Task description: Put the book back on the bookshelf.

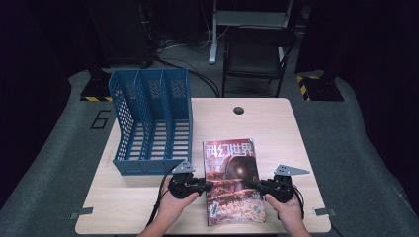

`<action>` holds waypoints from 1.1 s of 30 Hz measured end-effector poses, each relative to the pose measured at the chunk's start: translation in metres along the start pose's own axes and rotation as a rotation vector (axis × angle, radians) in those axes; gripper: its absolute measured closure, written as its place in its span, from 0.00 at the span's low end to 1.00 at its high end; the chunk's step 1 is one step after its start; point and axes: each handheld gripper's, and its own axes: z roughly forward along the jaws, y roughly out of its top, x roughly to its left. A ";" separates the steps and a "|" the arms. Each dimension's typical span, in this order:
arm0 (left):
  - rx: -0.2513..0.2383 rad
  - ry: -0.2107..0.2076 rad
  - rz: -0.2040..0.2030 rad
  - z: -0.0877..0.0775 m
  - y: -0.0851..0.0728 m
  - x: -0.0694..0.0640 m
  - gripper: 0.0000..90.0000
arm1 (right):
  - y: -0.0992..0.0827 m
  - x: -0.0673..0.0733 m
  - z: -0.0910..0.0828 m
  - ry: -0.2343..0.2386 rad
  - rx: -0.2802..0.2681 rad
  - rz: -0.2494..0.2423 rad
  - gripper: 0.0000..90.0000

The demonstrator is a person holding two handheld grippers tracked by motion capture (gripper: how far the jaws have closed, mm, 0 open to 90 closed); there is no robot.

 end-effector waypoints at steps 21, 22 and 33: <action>-0.075 -0.021 0.053 -0.019 0.012 -0.009 0.88 | 0.011 0.015 -0.005 -0.060 -0.026 -0.064 0.89; -0.077 -0.026 0.054 -0.020 0.012 -0.009 0.89 | 0.011 0.014 -0.005 -0.059 -0.027 -0.060 0.89; -0.077 -0.030 0.094 -0.022 0.014 -0.015 0.92 | 0.013 0.007 -0.008 -0.041 -0.038 -0.004 0.88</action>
